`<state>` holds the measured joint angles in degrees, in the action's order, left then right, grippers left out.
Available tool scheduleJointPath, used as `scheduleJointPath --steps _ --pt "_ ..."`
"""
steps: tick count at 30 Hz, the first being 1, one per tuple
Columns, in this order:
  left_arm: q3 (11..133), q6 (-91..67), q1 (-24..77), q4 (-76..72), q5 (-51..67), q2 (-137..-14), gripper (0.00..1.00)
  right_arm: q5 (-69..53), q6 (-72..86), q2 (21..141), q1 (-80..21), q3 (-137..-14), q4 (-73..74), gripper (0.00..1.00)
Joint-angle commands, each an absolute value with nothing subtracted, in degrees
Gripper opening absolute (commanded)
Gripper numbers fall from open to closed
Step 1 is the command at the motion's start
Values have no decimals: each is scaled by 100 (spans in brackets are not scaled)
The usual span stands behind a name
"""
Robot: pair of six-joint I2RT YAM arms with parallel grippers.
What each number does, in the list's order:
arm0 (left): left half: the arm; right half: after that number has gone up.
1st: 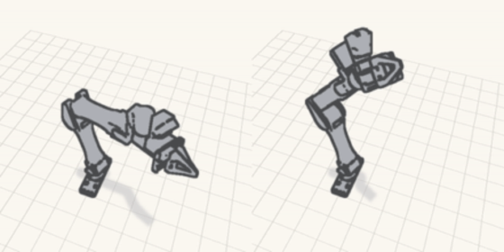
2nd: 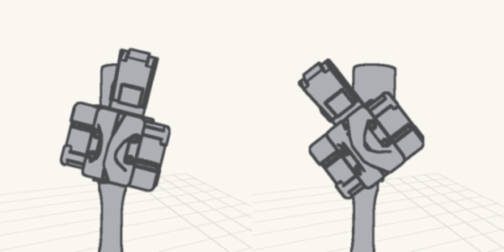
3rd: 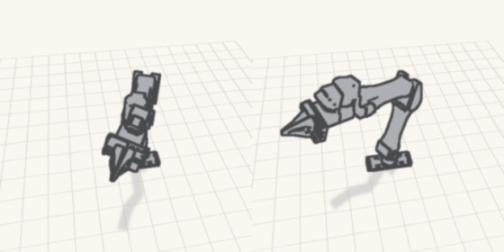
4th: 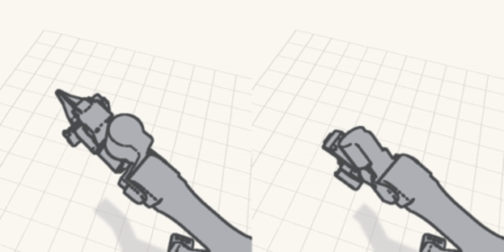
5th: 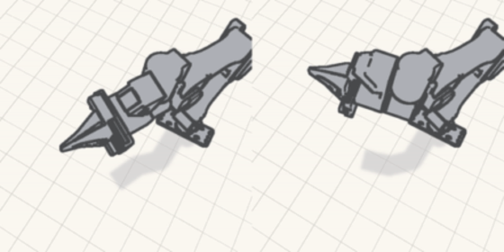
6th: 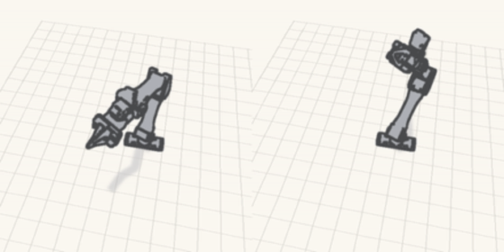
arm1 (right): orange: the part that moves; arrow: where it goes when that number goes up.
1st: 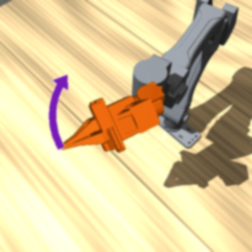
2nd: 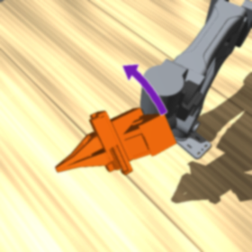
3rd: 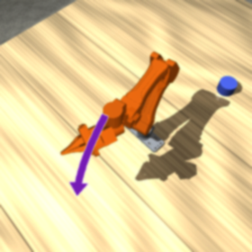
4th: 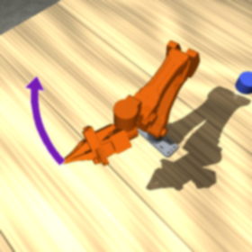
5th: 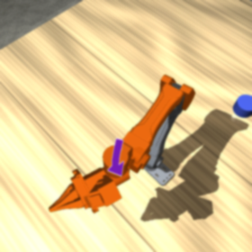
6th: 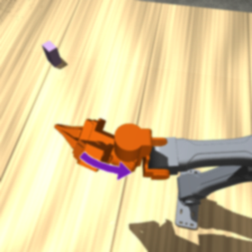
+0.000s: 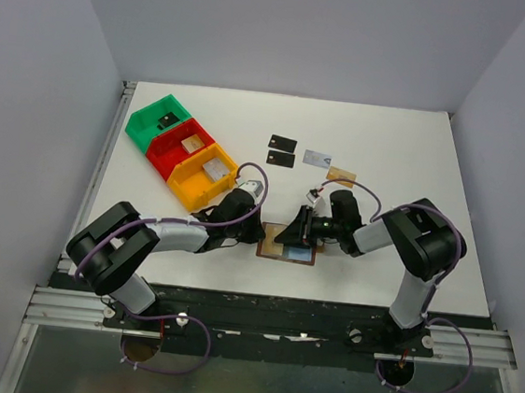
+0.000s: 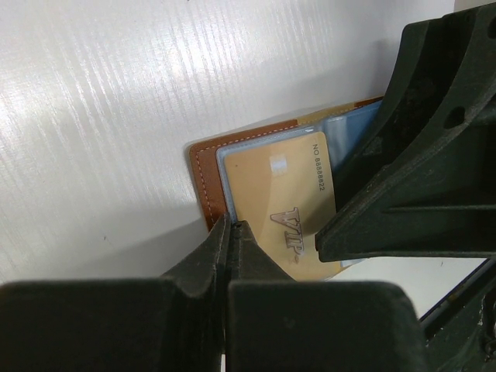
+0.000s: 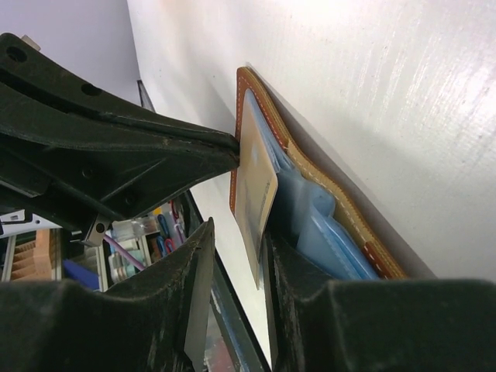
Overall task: Take the credit cards out of the card holder
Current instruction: Remove the credit card from the card holder.
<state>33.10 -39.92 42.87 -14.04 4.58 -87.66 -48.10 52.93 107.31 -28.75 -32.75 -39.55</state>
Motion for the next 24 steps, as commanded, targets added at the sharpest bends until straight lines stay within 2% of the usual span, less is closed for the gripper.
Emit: scheduleJointPath --steps 1,24 --pt "3226 -4025 4359 -1020 448 -8965 0 -4790 5002 10460 -2900 -3331 -3693 38" --pt "3278 -4139 4271 -861 396 -9105 0 -4623 4430 9738 -2698 -3191 -2698 35"
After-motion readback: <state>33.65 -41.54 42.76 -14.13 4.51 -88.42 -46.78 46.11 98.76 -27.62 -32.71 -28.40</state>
